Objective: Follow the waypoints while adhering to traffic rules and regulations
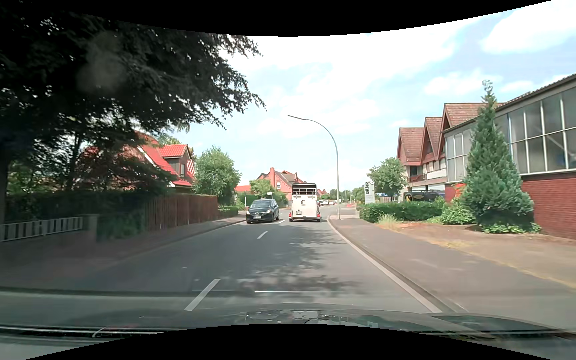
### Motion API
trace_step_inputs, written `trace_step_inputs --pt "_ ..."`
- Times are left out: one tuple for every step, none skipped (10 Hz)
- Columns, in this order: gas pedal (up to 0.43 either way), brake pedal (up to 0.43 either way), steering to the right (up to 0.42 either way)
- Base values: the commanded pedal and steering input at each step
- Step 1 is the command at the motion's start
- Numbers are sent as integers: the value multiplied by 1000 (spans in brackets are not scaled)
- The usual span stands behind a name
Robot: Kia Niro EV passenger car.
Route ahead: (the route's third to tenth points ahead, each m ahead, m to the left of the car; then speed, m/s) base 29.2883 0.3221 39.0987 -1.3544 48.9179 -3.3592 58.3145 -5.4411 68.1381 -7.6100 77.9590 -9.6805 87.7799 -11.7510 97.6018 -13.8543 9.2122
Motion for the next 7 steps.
trace_step_inputs --pt "157 0 1" --pt "157 0 1" --pt "157 0 1" --pt "157 0 2" --pt "150 0 2" --pt "150 0 2" --pt "150 0 2"
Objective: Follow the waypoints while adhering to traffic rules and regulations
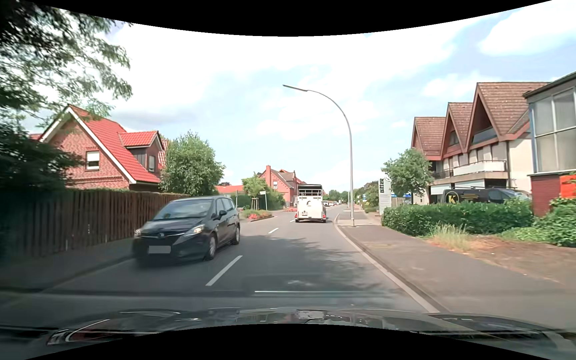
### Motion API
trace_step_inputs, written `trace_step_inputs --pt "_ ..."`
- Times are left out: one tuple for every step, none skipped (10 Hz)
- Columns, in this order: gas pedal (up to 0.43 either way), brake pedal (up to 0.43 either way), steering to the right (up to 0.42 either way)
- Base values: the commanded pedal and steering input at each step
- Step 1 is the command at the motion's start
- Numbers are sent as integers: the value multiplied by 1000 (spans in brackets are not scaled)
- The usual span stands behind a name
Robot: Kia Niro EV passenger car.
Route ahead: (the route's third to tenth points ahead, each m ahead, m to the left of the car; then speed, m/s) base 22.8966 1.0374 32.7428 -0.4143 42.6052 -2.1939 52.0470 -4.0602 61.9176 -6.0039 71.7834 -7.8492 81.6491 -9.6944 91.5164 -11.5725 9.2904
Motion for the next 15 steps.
trace_step_inputs --pt "150 0 2" --pt "150 0 3" --pt "150 0 3" --pt "150 0 5" --pt "150 0 6" --pt "157 0 7" --pt "157 0 10" --pt "157 0 17" --pt "157 0 30" --pt "157 0 38" --pt "157 0 38" --pt "157 0 38" --pt "157 0 38" --pt "157 0 38" --pt "157 0 38"
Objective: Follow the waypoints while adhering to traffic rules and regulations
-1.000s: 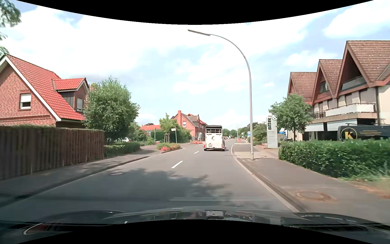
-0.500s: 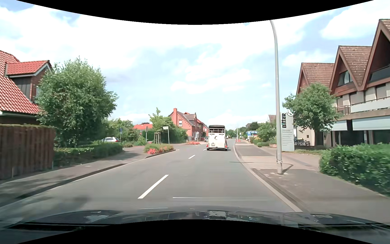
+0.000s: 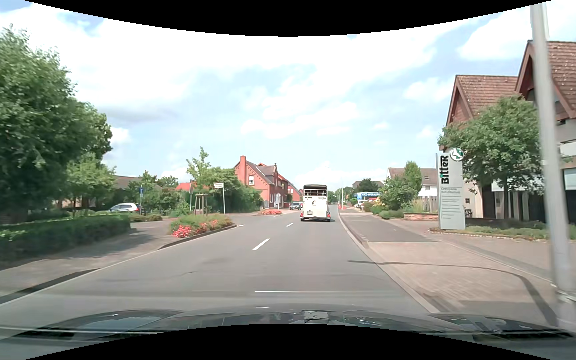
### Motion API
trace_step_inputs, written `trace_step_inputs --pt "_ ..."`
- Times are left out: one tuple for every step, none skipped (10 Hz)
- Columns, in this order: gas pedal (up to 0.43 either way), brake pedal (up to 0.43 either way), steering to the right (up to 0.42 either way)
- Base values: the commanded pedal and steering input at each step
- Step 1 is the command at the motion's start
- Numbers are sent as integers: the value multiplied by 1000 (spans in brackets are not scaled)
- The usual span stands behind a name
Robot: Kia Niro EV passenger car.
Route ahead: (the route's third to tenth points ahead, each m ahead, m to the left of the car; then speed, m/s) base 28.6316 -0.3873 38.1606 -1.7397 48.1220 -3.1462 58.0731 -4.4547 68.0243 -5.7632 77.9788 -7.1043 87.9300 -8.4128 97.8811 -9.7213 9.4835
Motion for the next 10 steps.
trace_step_inputs --pt "157 0 36" --pt "157 0 33" --pt "157 0 31" --pt "157 0 28" --pt "177 0 28" --pt "177 0 27" --pt "189 0 26" --pt "189 0 24" --pt "189 0 24" --pt "189 0 23"
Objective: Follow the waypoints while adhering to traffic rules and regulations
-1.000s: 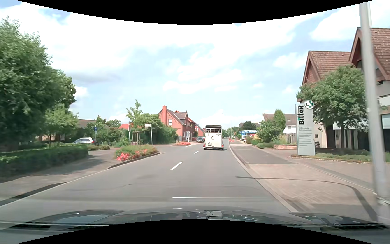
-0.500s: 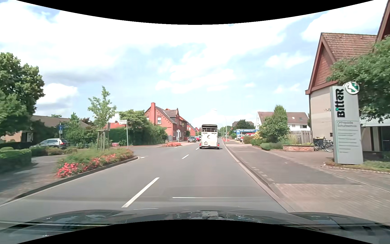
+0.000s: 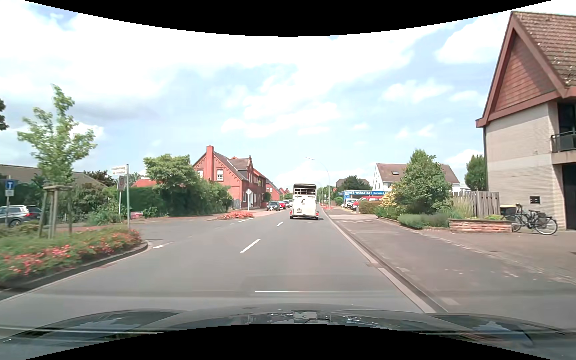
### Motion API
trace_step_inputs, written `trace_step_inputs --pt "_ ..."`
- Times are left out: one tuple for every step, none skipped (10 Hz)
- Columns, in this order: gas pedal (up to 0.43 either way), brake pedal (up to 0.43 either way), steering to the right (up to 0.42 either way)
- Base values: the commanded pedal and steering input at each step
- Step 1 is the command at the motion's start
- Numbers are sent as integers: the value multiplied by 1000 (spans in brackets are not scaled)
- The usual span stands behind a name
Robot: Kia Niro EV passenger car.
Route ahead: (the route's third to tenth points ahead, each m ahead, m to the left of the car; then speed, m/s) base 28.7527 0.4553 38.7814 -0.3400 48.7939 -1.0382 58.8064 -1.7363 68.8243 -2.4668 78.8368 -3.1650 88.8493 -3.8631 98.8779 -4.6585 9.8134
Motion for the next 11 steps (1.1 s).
trace_step_inputs --pt "189 0 23" --pt "189 0 23" --pt "177 0 21" --pt "177 0 20" --pt "177 0 19" --pt "177 0 17" --pt "177 0 14" --pt "177 0 12" --pt "177 0 12" --pt "177 0 11" --pt "177 0 10"
